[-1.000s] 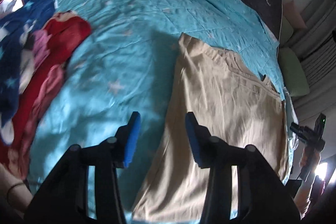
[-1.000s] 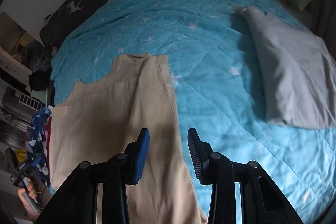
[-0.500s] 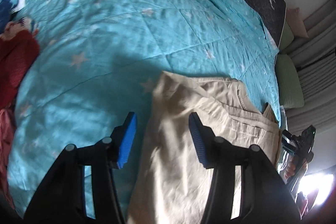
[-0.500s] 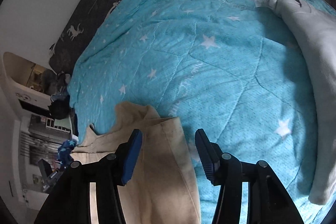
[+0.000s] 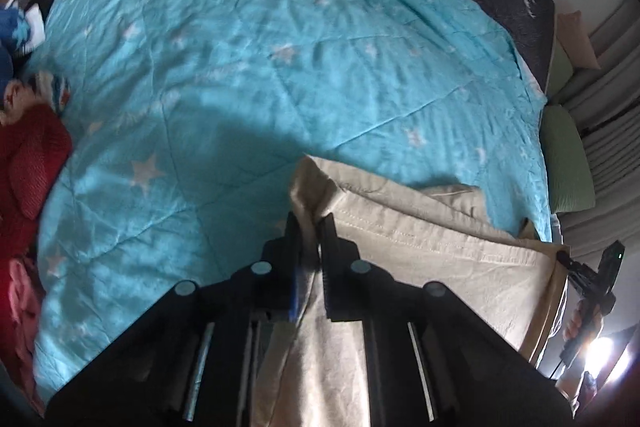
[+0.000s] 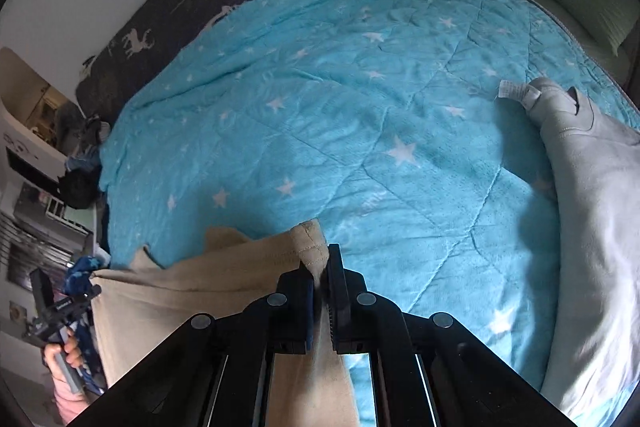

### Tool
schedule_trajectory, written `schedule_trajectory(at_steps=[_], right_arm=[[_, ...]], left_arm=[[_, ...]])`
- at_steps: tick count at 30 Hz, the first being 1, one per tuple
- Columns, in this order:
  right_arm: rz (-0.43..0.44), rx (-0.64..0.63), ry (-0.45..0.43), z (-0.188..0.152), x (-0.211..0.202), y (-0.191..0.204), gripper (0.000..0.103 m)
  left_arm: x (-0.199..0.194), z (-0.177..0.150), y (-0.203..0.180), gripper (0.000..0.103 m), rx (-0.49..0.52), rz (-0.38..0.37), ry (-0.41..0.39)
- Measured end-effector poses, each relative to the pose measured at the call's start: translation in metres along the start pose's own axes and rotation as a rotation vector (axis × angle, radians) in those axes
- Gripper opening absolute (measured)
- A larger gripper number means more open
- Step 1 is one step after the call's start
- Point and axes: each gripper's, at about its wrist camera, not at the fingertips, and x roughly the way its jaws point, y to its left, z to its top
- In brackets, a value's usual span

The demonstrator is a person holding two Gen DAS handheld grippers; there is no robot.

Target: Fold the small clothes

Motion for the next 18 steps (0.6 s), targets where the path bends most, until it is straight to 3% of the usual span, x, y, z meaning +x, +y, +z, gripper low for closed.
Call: schedule_trajectory(at_steps=[2, 6, 10, 11, 12, 13, 15, 18], right_arm=[[0.017, 0.019, 0.000, -0.002, 0.007, -0.007, 0.004], [0.036, 0.048, -0.011, -0.009, 0.003, -0.016, 0.007], [0.116, 0.039, -0.138, -0.007, -0.037, -0.011, 0.007], [0.102, 0.020, -0.175, -0.004, -0.045, -0.010, 0.010], [0.029, 0.018, -0.188, -0.001, -0.046, -0.012, 0.017], [-0.098, 0.032, -0.176, 0.003, -0.043, -0.016, 0.022], [-0.217, 0.068, -0.106, 0.003, -0.033, -0.029, 0.023], [-0.118, 0.101, -0.041, -0.021, -0.037, -0.040, 0.024]], left_arm=[[0.004, -0.004, 0.008, 0.016, -0.033, -0.009, 0.013], [-0.013, -0.007, 0.015, 0.021, -0.033, 0.011, -0.040], [-0.036, -0.006, 0.020, 0.024, -0.042, 0.027, -0.115], [-0.039, -0.007, 0.022, 0.026, -0.050, 0.029, -0.119], [-0.043, -0.010, 0.025, 0.031, -0.060, 0.022, -0.120], [-0.046, -0.014, 0.027, 0.034, -0.066, 0.011, -0.120], [-0.054, -0.030, 0.029, 0.050, -0.052, -0.014, -0.111], [-0.061, -0.059, 0.029, 0.066, 0.007, -0.006, -0.071]])
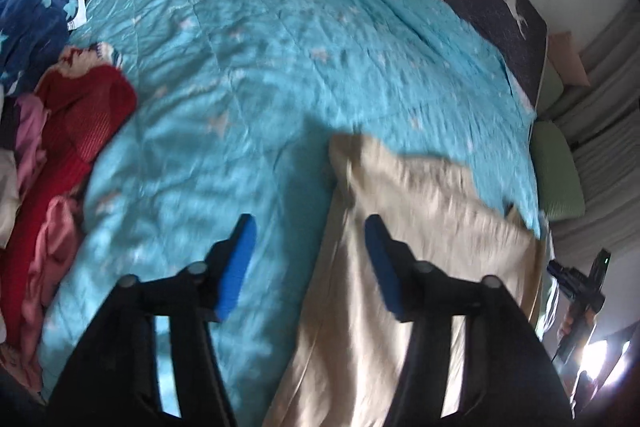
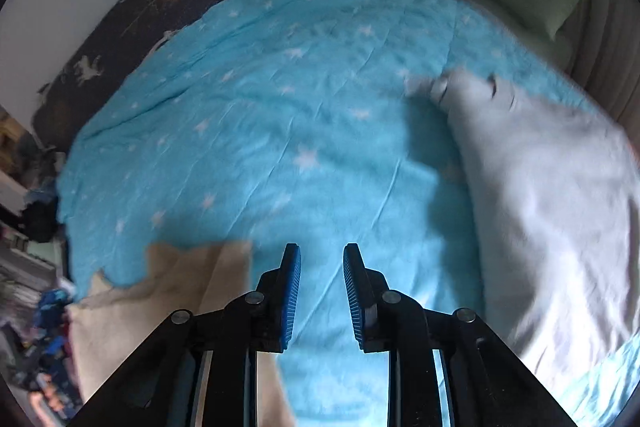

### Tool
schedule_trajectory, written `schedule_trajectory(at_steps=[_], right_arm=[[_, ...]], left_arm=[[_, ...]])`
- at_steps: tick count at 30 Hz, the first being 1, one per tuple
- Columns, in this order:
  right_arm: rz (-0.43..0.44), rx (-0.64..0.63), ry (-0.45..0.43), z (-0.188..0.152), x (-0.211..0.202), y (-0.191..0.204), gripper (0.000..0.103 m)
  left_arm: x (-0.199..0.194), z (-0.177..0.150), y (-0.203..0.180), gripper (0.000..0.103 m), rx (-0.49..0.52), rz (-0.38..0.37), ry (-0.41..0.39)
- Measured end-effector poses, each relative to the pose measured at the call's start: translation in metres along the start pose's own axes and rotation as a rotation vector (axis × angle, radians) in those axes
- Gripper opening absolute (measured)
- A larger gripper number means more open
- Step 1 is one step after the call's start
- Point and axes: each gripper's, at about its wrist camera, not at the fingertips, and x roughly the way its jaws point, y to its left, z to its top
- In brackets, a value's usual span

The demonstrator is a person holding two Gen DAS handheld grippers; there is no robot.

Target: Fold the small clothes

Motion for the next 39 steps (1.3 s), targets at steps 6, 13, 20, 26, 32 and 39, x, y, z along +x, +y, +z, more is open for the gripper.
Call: schedule_trajectory(at_steps=[6, 13, 20, 26, 32, 39], right_arm=[[-0.058, -0.244, 0.180, -0.080, -0.018, 0.023, 0.037], [0.047, -0.167, 0.250, -0.152, -0.052, -0.002, 0.046], [0.134, 0.003, 0.240, -0.193, -0.066, -0.033, 0.005], [0.100, 0.116, 0.225, -0.213, -0.087, -0.059, 0.007], [-0.027, 0.090, 0.204, -0.199, -0.089, -0.059, 0.040], [-0.079, -0.132, 0.078, -0.133, -0.100, 0.014, 0.041]], left_arm=[[-0.002, -0.056, 0.008, 0.068, 0.034, -0.051, 0.158], [-0.012, -0.103, 0.015, 0.068, 0.081, -0.041, 0.170], [-0.020, -0.125, 0.007, 0.009, 0.155, -0.030, 0.149], [-0.033, -0.127, 0.031, 0.009, 0.056, 0.012, 0.091], [-0.057, -0.115, 0.031, 0.018, 0.032, 0.083, 0.006], [-0.068, -0.074, -0.042, 0.052, 0.225, 0.036, -0.059]])
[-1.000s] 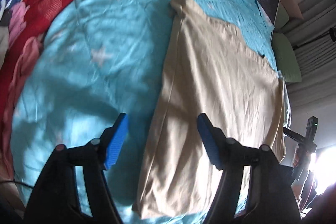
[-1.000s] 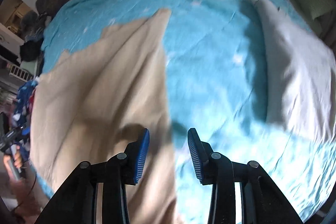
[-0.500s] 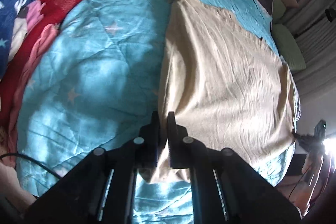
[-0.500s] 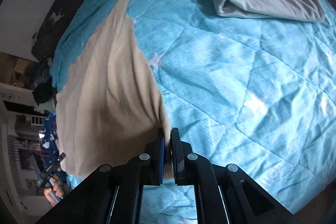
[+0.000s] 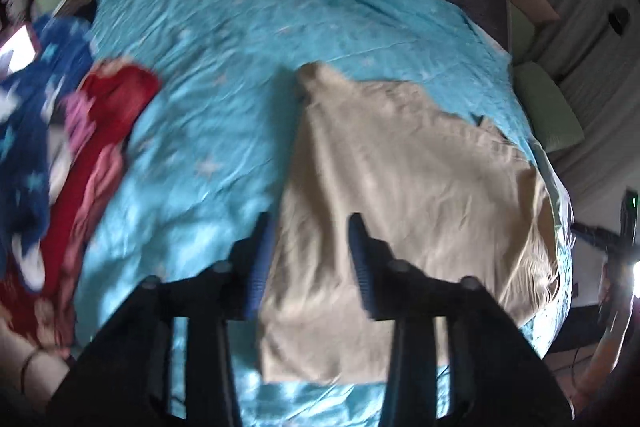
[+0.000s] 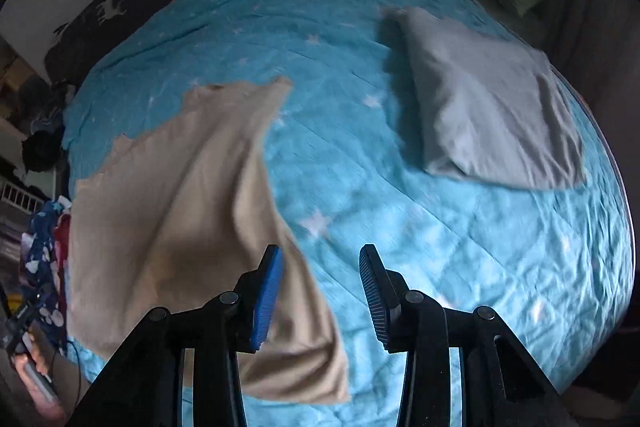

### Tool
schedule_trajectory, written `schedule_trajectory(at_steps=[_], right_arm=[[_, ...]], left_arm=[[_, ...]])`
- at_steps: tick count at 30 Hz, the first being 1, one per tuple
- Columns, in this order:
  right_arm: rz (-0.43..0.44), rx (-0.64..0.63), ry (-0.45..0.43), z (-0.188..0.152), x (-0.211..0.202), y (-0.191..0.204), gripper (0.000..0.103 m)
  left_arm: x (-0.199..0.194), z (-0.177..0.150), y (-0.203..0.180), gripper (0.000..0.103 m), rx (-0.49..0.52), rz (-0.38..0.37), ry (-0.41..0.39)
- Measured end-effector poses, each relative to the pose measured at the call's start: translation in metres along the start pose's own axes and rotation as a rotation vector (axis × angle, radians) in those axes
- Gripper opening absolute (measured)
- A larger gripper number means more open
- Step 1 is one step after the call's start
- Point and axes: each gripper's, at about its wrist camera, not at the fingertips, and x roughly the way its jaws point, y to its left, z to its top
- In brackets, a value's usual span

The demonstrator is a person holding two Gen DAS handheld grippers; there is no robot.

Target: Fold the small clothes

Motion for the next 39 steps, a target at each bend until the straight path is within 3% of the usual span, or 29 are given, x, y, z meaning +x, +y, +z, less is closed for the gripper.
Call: schedule_trajectory(at_steps=[2, 6, 13, 19, 20, 21, 22, 24, 29, 32, 34, 37, 39], right_arm=[[0.031, -0.084, 0.017, 0.023, 0.009, 0.028, 0.040], [0.018, -0.214, 0.097, 0.068, 0.049, 0.077, 0.041], [-0.032, -0.263, 0.168, 0.119, 0.103, 0.087, 0.041], [-0.014, -0.213, 0.207, 0.138, 0.133, 0.080, 0.040], [-0.001, -0.203, 0.208, 0.140, 0.135, 0.079, 0.027], [0.009, -0.193, 0.202, 0.140, 0.138, 0.079, 0.006], [0.012, -0.189, 0.199, 0.139, 0.139, 0.079, 0.007], [0.000, -0.181, 0.167, 0.138, 0.134, 0.082, 0.006], [0.026, -0.187, 0.036, 0.145, 0.103, 0.093, 0.003], [-0.016, -0.179, -0.081, 0.160, 0.083, 0.094, 0.003], [0.035, -0.169, -0.070, 0.165, 0.084, 0.093, 0.003], [0.039, -0.196, 0.000, 0.160, 0.098, 0.094, 0.005], [0.024, -0.224, 0.020, 0.150, 0.103, 0.096, 0.009]], left_arm=[[0.009, 0.018, -0.019, 0.060, 0.058, 0.008, -0.006], [0.042, 0.050, -0.050, 0.062, 0.146, -0.004, 0.075], [0.099, 0.095, -0.070, 0.062, 0.227, 0.084, 0.095], [0.149, 0.112, -0.054, 0.062, 0.179, 0.129, 0.131], [0.156, 0.112, -0.052, 0.056, 0.165, 0.129, 0.147], [0.161, 0.110, -0.050, 0.026, 0.154, 0.128, 0.162], [0.166, 0.109, -0.047, 0.009, 0.147, 0.155, 0.183], [0.167, 0.111, -0.042, 0.008, 0.097, 0.159, 0.200], [0.141, 0.133, -0.039, 0.007, 0.017, 0.119, 0.124], [0.126, 0.143, -0.038, 0.006, 0.031, 0.235, 0.001], [0.123, 0.144, -0.029, 0.006, 0.003, 0.228, -0.006], [0.123, 0.136, -0.020, 0.008, -0.036, 0.107, 0.047], [0.120, 0.127, -0.025, 0.025, -0.001, 0.106, 0.065]])
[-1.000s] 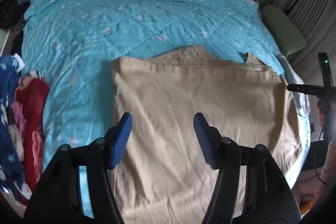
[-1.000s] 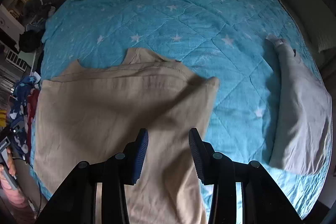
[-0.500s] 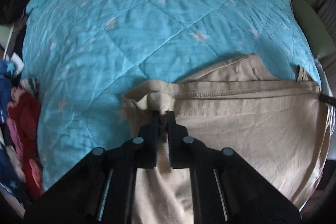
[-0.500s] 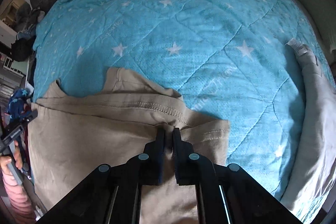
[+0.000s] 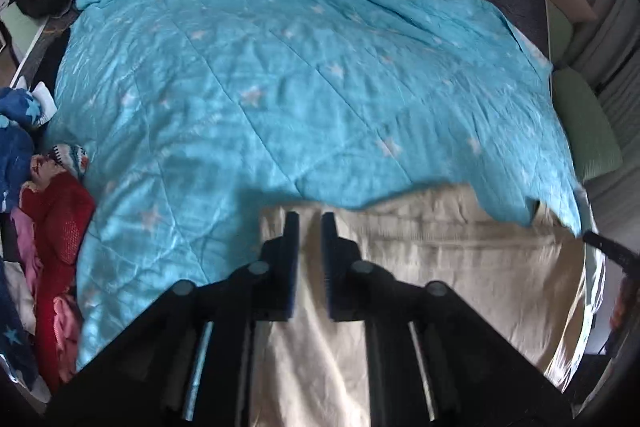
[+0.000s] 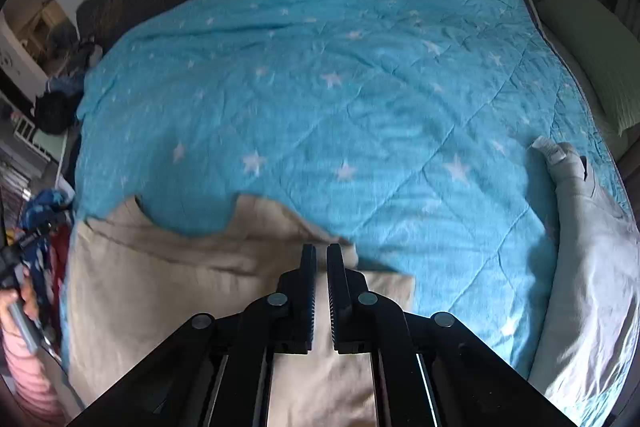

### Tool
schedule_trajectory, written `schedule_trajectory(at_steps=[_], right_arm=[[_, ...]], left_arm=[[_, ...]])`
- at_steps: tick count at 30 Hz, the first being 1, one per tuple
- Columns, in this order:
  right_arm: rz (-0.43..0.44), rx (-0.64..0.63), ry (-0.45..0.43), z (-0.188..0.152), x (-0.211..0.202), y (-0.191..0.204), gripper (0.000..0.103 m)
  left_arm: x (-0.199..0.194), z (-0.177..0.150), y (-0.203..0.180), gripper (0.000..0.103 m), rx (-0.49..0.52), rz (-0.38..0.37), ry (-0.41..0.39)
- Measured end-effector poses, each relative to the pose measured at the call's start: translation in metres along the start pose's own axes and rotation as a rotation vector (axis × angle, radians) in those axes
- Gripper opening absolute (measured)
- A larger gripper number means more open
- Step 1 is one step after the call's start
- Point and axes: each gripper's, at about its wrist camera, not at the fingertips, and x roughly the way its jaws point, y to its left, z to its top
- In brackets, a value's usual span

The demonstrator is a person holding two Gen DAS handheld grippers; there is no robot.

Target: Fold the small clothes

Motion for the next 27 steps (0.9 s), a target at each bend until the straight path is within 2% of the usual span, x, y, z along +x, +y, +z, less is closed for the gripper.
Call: schedule_trajectory(at_steps=[3, 6, 9, 11, 14, 15, 17, 18, 21, 24, 27], right_arm=[[-0.019, -0.025, 0.016, -0.012, 0.000, 0.005, 0.018], [-0.049, -0.078, 0.003, -0.020, -0.007, 0.016, 0.028], [-0.038, -0.091, 0.008, -0.022, -0.007, 0.026, 0.035], [-0.021, -0.095, 0.018, -0.023, -0.001, 0.030, 0.039], [-0.076, -0.113, 0.092, -0.032, 0.034, 0.035, 0.040], [-0.114, -0.127, 0.104, -0.035, 0.045, 0.035, 0.040], [-0.121, -0.121, 0.091, -0.040, 0.051, 0.034, 0.040], [-0.111, -0.111, 0.074, -0.041, 0.045, 0.033, 0.040], [-0.056, -0.066, 0.036, -0.046, 0.016, 0.028, 0.043], [-0.060, -0.067, -0.014, -0.068, -0.017, 0.024, 0.056], [-0.038, -0.086, 0.002, -0.101, -0.035, 0.029, 0.057]], left_arm=[[-0.009, -0.016, -0.013, 0.044, 0.078, -0.003, -0.009], [-0.017, -0.024, -0.026, 0.050, 0.143, -0.018, -0.021], [-0.017, -0.031, -0.035, 0.056, 0.177, -0.028, -0.013], [-0.007, -0.037, -0.034, 0.057, 0.180, 0.005, 0.011], [0.006, -0.055, -0.022, 0.057, 0.167, 0.063, 0.054], [0.006, -0.063, -0.015, 0.057, 0.158, 0.071, 0.071], [-0.004, -0.079, 0.001, 0.059, 0.133, 0.055, 0.078], [-0.012, -0.088, 0.011, 0.065, 0.110, 0.038, 0.077], [-0.039, -0.122, 0.044, 0.074, 0.012, -0.036, 0.071], [-0.048, -0.155, 0.062, 0.074, -0.030, -0.110, 0.117], [-0.048, -0.183, 0.079, 0.074, -0.077, -0.130, 0.176]])
